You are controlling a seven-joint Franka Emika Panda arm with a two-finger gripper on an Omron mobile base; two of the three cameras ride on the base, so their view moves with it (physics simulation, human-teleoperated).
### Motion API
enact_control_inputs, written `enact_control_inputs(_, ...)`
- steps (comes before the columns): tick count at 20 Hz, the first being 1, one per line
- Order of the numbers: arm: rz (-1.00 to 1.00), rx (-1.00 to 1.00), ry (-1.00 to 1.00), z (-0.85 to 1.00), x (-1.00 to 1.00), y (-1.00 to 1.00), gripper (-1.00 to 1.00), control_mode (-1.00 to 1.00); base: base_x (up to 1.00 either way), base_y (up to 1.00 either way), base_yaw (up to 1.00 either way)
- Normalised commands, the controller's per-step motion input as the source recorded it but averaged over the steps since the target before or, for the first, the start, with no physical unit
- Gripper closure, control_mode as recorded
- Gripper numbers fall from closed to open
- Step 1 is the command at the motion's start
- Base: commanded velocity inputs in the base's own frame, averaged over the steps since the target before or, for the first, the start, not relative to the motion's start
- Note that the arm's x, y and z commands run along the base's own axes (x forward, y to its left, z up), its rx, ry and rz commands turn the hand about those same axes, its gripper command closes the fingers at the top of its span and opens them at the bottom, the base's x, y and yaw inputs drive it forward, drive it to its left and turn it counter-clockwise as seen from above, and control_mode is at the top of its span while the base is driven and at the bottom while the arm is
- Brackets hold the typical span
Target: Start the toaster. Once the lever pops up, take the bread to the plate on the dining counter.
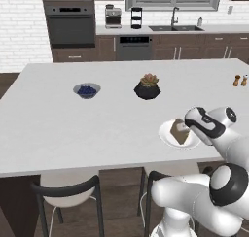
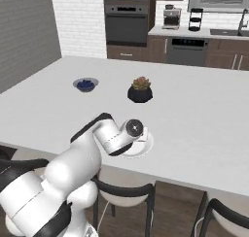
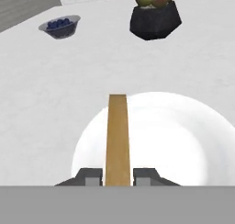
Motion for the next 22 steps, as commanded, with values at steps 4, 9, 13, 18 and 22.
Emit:
enact_control_inputs(4,0.08,0.03,0.07,-0.05,0.34,0.00,1.00,-1.00,0.00,0.00,0.00)
enact_control_inputs(9,0.09,0.03,0.03,-0.01,0.27,0.00,1.00,-1.00,0.00,0.00,0.00)
enact_control_inputs(13,0.10,0.00,0.00,-0.07,0.14,0.00,1.00,-1.00,0.00,0.00,0.00)
enact_control_inputs(18,0.10,0.00,0.00,-0.27,-0.09,0.00,1.00,-1.00,0.00,0.00,0.00)
enact_control_inputs(22,0.07,0.00,0.00,-0.21,-0.18,-0.01,-1.00,-1.00,0.00,0.00,0.00)
